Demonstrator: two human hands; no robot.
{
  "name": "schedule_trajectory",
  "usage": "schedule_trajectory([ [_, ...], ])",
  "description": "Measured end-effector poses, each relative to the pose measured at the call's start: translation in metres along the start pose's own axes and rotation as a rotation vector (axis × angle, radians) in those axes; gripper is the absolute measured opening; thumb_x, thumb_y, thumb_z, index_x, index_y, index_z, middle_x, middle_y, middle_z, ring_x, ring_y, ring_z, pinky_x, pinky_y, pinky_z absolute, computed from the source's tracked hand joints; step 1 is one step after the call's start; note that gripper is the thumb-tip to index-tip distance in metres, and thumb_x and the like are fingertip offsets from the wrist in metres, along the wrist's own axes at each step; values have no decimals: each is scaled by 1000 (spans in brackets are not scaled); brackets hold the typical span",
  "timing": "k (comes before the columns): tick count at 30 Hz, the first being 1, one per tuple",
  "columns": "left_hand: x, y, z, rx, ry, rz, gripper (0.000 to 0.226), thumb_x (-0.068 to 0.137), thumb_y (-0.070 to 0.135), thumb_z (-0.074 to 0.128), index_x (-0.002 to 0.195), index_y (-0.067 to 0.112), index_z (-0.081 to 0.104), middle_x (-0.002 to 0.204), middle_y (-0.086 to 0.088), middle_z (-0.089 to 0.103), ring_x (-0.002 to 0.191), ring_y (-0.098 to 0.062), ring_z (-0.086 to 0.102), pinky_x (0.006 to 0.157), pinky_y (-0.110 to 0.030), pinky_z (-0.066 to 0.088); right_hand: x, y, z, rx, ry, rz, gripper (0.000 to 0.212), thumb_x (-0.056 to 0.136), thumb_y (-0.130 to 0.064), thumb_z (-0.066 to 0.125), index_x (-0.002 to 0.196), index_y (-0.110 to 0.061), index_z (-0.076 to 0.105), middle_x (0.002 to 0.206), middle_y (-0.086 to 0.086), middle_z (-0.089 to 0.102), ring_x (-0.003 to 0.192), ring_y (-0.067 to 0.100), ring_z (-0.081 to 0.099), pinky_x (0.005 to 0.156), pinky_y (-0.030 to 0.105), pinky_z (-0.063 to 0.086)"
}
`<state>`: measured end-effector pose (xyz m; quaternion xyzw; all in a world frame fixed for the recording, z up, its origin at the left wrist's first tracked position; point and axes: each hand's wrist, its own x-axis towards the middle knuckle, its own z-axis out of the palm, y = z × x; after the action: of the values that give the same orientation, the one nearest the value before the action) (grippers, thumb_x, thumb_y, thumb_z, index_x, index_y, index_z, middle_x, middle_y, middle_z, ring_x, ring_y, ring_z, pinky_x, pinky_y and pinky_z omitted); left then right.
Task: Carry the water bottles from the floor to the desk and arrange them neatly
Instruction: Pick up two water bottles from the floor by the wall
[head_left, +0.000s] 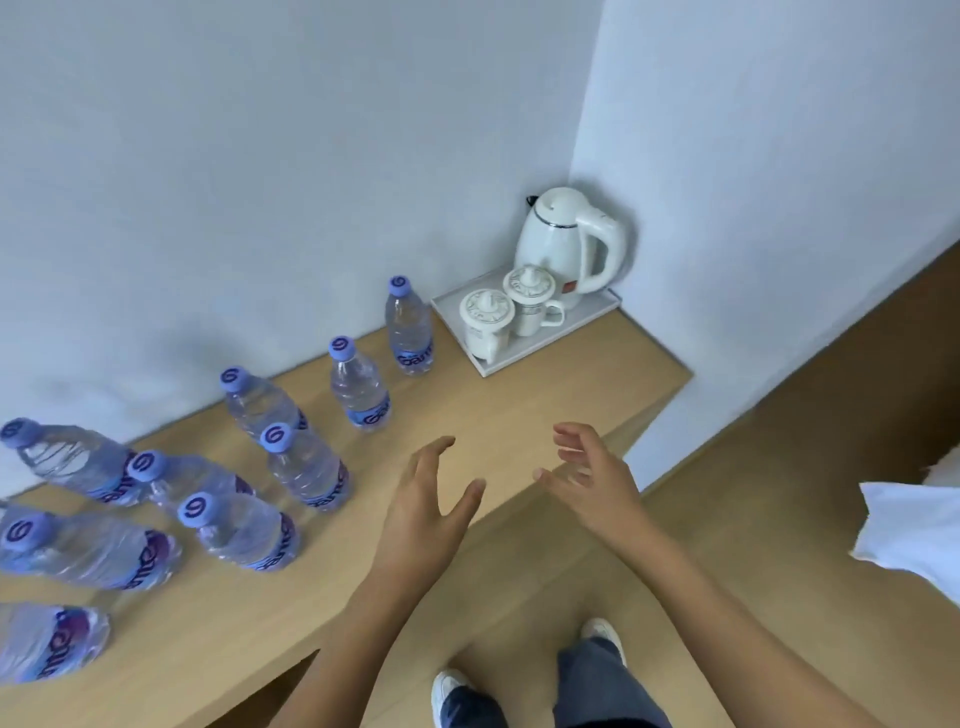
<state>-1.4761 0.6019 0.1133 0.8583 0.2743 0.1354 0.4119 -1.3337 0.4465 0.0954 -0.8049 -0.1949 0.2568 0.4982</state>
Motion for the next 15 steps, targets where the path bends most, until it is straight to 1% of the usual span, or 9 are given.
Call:
schedule_trajectory([
  [3,13,32,44,19,-152,64,54,91,37,64,139,19,45,139,5,50,129,-7,44,99,-14,29,-17,23,-51,52,125,53,47,85,-27,77,120,-39,48,124,-12,56,116,6,55,98,24,44],
  [5,21,57,78,20,-237,105,54,92,37,63,140,20,45,138,7,49,129,-6,44,99,-14,29,-29,40,-88,89,202,94,46,85,-22,76,120,-35,49,123,-11,56,114,7,55,96,27,45],
  [6,24,70,97,19,-273,125,54,92,37,63,139,20,45,137,8,49,127,-4,44,98,-14,29,-34,49,-107,107,239,115,45,85,-20,76,120,-33,50,122,-9,57,113,7,56,95,26,46],
  [9,34,114,158,0,-372,179,52,92,34,64,138,20,47,132,13,50,122,2,44,96,-11,30,-49,80,-170,125,321,178,44,86,-18,75,122,-28,51,119,-7,58,108,4,56,89,18,47],
  [12,39,162,226,-26,-477,212,52,92,41,62,139,26,45,130,20,48,119,8,41,95,-14,32,-64,114,-238,120,391,237,47,87,-19,75,129,-21,53,122,-5,59,110,8,56,92,20,47],
  [14,41,193,272,-35,-534,230,50,92,42,60,139,29,45,129,23,46,118,10,40,96,-15,32,-73,136,-284,105,438,274,48,87,-22,75,129,-22,53,121,-7,60,111,9,57,85,10,44],
  [15,42,208,293,-37,-553,242,50,93,42,60,138,29,45,129,24,46,117,12,39,96,-12,31,-77,146,-305,101,459,291,47,87,-23,75,128,-24,53,122,-7,60,111,8,58,82,7,42],
])
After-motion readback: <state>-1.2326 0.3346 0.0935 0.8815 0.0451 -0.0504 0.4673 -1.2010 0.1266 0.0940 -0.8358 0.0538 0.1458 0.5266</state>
